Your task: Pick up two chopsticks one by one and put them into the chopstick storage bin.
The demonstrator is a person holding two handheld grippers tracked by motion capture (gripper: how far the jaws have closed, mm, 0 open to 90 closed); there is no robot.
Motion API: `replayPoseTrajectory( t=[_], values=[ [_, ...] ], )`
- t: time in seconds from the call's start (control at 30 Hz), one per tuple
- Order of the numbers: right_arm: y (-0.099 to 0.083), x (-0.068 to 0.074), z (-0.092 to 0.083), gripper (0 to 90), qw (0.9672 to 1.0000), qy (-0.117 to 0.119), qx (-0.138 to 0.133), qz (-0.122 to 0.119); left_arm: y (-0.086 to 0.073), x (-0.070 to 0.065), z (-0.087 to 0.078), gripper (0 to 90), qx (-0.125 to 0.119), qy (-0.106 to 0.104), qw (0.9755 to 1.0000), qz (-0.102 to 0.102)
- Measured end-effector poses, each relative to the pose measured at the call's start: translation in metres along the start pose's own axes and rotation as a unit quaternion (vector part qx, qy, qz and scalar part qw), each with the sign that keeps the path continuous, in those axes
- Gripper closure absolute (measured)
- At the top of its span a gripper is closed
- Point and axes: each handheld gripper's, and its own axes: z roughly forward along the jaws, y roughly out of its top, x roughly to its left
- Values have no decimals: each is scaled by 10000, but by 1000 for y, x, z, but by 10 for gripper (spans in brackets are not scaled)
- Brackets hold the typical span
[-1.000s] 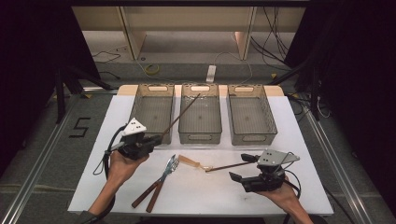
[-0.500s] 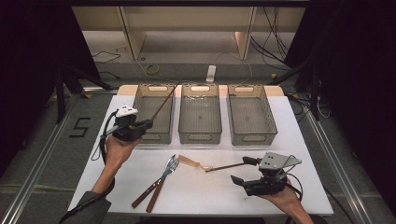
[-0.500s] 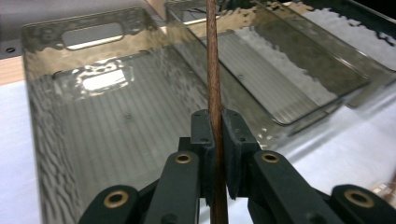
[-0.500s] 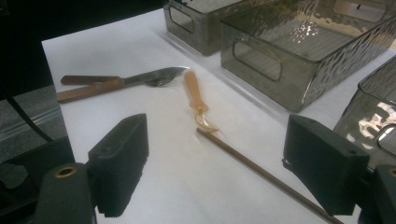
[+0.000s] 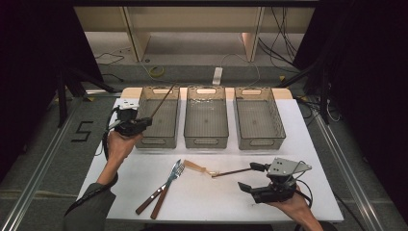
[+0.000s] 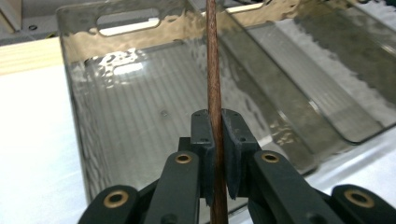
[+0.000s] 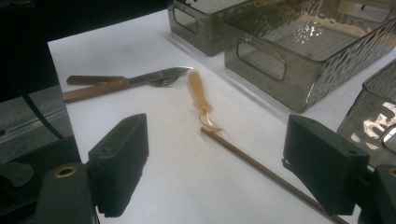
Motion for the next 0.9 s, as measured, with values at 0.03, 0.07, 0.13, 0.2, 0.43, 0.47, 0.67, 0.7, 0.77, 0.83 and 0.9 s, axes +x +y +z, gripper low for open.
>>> replayPoseTrajectory(
  t=[0.03,0.07,0.13,0.2,0.43,0.47,0.67,0.7,0.77,0.83,0.9],
  values=[
    [0,0,0,231,10000,8,-2,3,-1,2,1,835,-3,11,10000,-40],
    [0,0,0,231,10000,15,6,-24,-1,4,2,835,-4,10,10000,-97],
    [0,0,1,231,10000,24,0,-25,-3,5,5,835,92,55,9999,-42],
    [0,0,1,232,10000,35,-9,-28,-3,6,8,835,144,98,9998,-9],
    [0,1,1,234,10000,70,10,-46,-2,12,14,834,281,210,9994,-36],
    [0,2,1,234,10000,72,7,-48,-2,13,15,833,283,208,9994,-70],
    [0,2,1,235,9999,109,10,-78,-1,17,19,831,406,216,9989,-127],
    [0,2,1,235,9999,109,10,-78,-1,17,20,831,405,227,9988,-145],
    [0,2,1,235,9999,129,22,-79,-1,18,21,829,440,228,9986,-159],
    [0,2,1,236,9999,126,32,-93,-2,19,23,826,439,260,9984,-227],
    [0,2,1,236,9999,133,17,-79,-1,20,24,761,461,216,9981,-355]
  ],
)
